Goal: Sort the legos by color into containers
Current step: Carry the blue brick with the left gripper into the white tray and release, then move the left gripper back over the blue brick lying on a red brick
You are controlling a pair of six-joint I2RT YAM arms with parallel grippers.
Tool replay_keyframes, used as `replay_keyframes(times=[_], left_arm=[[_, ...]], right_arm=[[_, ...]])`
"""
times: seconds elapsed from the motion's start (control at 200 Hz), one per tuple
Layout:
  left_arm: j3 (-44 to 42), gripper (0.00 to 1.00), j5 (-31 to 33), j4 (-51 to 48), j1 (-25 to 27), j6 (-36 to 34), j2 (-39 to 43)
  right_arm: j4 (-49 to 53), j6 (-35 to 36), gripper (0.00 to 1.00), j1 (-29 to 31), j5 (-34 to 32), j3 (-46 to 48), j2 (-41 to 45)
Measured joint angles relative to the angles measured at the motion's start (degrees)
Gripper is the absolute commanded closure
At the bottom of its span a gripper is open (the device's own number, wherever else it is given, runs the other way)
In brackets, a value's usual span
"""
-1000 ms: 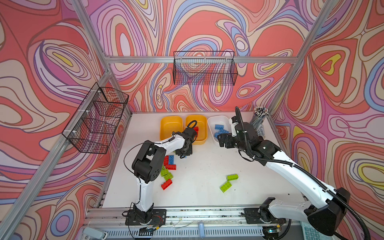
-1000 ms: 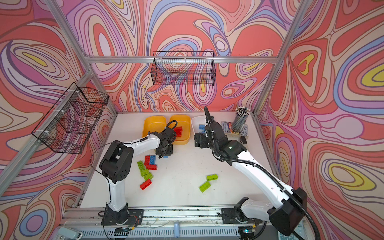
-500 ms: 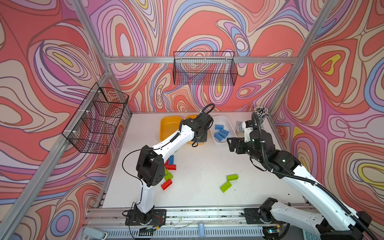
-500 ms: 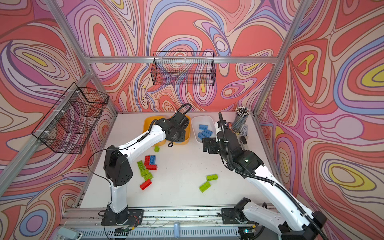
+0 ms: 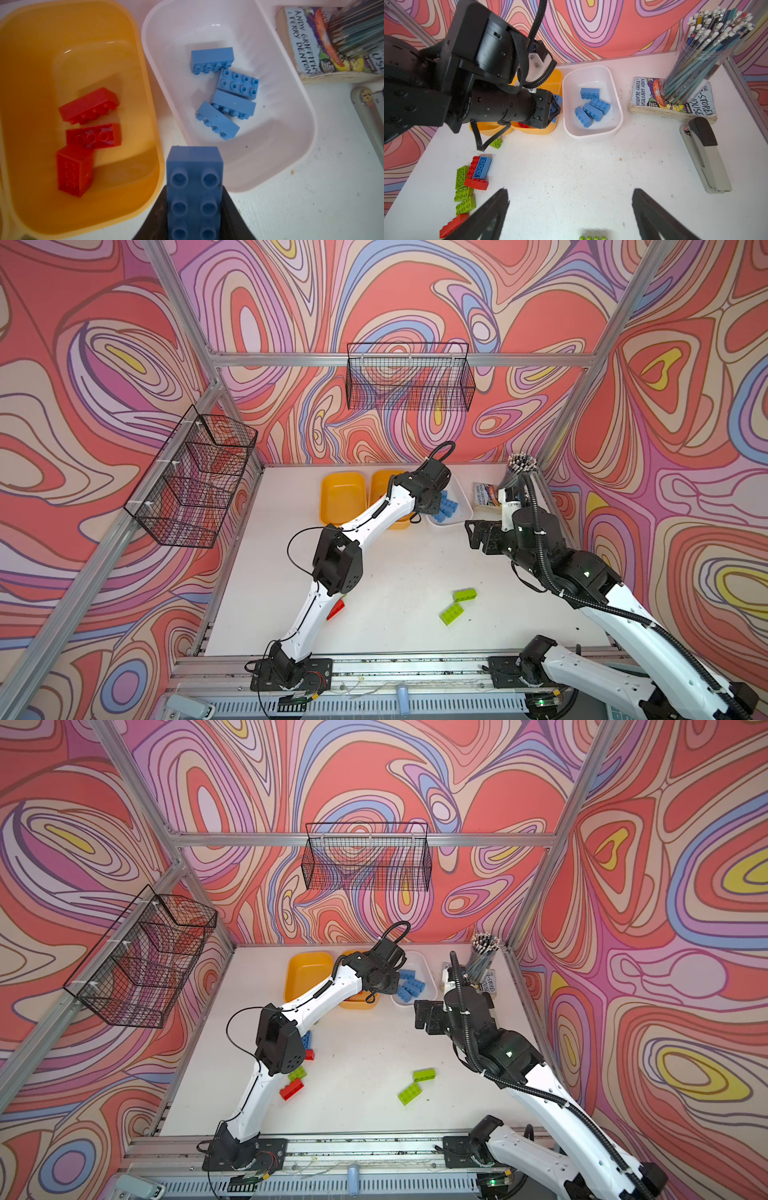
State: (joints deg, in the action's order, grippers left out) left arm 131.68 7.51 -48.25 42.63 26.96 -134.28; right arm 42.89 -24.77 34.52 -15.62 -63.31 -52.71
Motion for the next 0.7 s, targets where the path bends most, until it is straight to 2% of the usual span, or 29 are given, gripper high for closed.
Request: replay_keyframes(times=[0.351, 0.391, 0.466, 0.541, 0.626, 0.701], left_arm=[[1.5, 0.77, -3.2, 13.9, 0.1, -0.4, -5.7], [1.5, 0.70, -3.5, 15.0, 0.1, -0.3, -6.5], [1.5, 0.48, -4.0, 16.8, 0.1, -0.1, -7.8], [1.5, 0.32, -4.9, 17.8, 0.1, 0.2, -8.6], [1.6, 0.23, -5.7, 18.4, 0.1, 0.3, -8.7], [1.7, 0.22, -5.9, 18.8, 0.1, 0.6, -8.5]], right_arm=[[1.6, 0.0, 0.02, 0.0, -1.6, -0.8, -2.4], [1.9, 0.0, 0.02, 0.0, -1.7, -1.1, -2.6], [1.9, 0.0, 0.02, 0.0, -1.8, -2.0, -2.8], [2.0, 0.0, 0.02, 0.0, -1.8, -2.9, -2.9], [2.0, 0.0, 0.02, 0.0, -1.8, -3.3, -2.9], [2.0, 0.0, 0.02, 0.0, -1.7, -3.3, -2.9]])
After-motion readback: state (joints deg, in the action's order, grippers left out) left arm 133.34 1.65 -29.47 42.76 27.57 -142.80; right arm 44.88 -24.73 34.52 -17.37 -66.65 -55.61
